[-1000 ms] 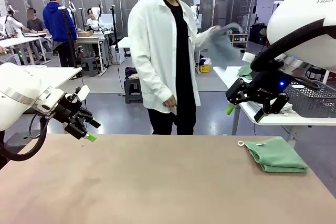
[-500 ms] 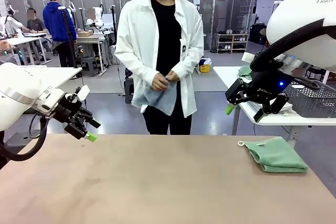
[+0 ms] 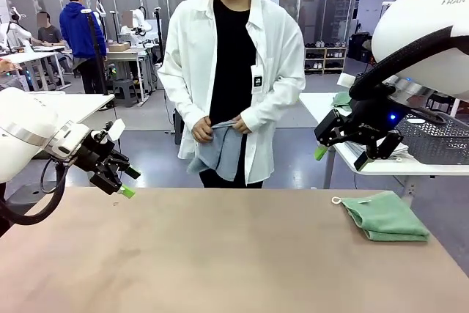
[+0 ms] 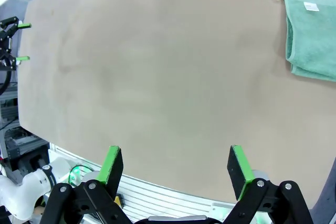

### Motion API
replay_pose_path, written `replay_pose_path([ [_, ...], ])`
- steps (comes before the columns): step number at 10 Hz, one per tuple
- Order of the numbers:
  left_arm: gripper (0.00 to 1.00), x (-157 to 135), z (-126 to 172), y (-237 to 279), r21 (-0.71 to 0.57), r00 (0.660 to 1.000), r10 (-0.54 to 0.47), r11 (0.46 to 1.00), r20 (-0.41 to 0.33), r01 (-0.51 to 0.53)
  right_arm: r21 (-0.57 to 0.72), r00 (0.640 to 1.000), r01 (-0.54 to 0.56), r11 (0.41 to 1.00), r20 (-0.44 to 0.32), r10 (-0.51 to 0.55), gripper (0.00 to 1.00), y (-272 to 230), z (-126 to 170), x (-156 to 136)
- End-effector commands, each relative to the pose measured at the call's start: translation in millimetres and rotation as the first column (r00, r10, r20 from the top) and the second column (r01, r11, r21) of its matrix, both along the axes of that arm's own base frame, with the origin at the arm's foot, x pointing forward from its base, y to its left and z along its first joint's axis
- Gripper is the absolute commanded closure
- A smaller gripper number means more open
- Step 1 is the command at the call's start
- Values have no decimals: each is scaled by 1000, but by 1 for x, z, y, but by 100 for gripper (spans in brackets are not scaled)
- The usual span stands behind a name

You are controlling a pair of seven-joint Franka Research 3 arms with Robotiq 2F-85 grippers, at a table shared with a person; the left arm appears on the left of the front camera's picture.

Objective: Fold the towels and place them in the basket.
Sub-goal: When a person lays out a Towel with hook on the table, fold it in half twice.

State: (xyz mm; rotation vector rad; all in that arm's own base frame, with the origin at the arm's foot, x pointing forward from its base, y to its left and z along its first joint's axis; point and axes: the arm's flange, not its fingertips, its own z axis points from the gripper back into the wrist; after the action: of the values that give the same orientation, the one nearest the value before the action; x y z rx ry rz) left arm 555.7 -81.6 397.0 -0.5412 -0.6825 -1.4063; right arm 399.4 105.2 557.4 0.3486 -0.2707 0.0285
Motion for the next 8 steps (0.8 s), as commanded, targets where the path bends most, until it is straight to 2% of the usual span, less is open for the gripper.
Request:
replay_pose_path([
  [1,1,1,1,0,2,1000,0,1000,3,0,0,1000,-14,1000,-1,14,0,-1,3,-2],
  [8,1,1,1,0,2,1000,0,1000,3,0,0,1000,-14,1000,-1,14,0,-1,3,-2],
])
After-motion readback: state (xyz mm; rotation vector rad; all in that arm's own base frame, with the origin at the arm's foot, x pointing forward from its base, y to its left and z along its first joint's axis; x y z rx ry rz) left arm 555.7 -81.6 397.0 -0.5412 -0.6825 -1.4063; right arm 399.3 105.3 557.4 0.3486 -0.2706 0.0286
